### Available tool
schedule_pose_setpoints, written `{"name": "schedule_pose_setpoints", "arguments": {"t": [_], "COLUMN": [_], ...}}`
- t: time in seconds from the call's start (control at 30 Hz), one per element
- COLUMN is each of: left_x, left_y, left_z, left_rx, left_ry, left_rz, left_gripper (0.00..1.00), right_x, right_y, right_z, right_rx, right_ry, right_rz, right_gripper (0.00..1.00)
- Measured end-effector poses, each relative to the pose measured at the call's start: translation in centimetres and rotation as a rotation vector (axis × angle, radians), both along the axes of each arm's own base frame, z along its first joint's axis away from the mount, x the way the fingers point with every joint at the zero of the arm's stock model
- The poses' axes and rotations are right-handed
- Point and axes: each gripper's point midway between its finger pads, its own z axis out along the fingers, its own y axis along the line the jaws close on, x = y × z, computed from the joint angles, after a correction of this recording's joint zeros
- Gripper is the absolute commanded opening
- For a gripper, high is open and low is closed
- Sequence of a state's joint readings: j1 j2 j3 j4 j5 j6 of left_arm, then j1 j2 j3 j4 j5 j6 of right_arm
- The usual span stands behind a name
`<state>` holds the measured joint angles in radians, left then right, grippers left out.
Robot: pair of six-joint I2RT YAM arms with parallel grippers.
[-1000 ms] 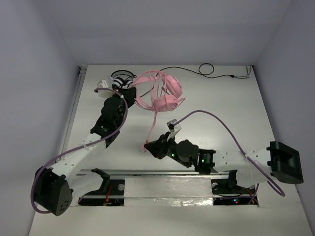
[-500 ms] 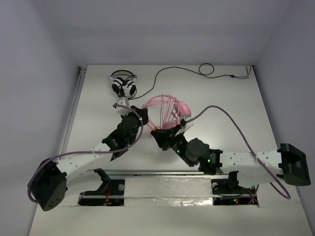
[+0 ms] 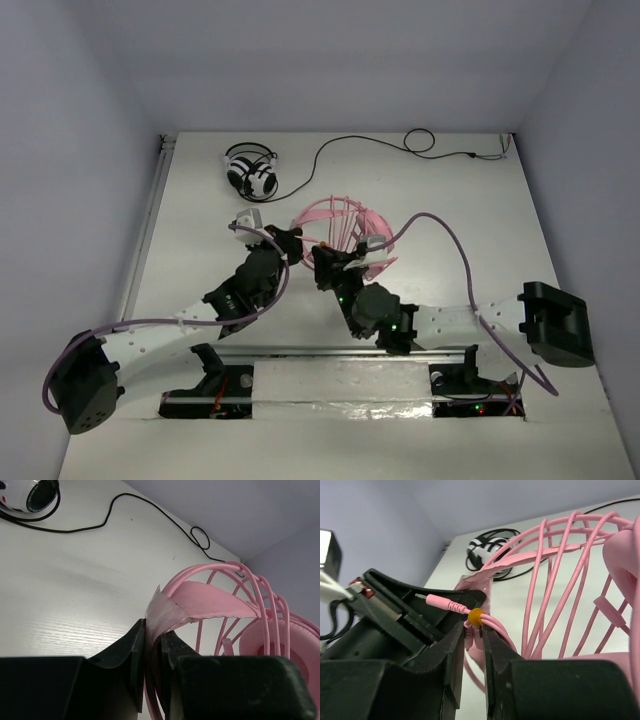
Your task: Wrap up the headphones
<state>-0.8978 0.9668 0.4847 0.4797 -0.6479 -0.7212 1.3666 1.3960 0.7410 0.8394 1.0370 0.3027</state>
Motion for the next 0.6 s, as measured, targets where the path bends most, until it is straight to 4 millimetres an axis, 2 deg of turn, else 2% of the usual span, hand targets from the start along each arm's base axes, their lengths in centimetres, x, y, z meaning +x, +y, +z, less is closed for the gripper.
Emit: {"name": "schedule_pose_setpoints", "arguments": {"t": [0.17, 0.3, 0.6], "left_x": [-0.5, -0.4, 0.3], "left_y": [-0.2, 0.5, 1.5], "left_z": [-0.4, -0.5, 1.7], "left_rx": [0.026, 0.065, 0.179], "left_ry": [0.004, 0.002, -0.045], "left_rz": [0.009, 0.048, 0.107], "left_gripper": [0.0, 0.0, 0.0], "right_x": [0.8, 1.6, 2.7], "right_y": [0.0, -0.1, 1.7], "right_z": [-1.1, -1.7, -3.1], "right_rx": [-0.038, -0.049, -0.111], "right_ry": [0.017, 0.043, 0.12], "right_rz": [-0.055, -0.072, -0.054], "right_gripper": [0.05, 0.05, 0.02]}}
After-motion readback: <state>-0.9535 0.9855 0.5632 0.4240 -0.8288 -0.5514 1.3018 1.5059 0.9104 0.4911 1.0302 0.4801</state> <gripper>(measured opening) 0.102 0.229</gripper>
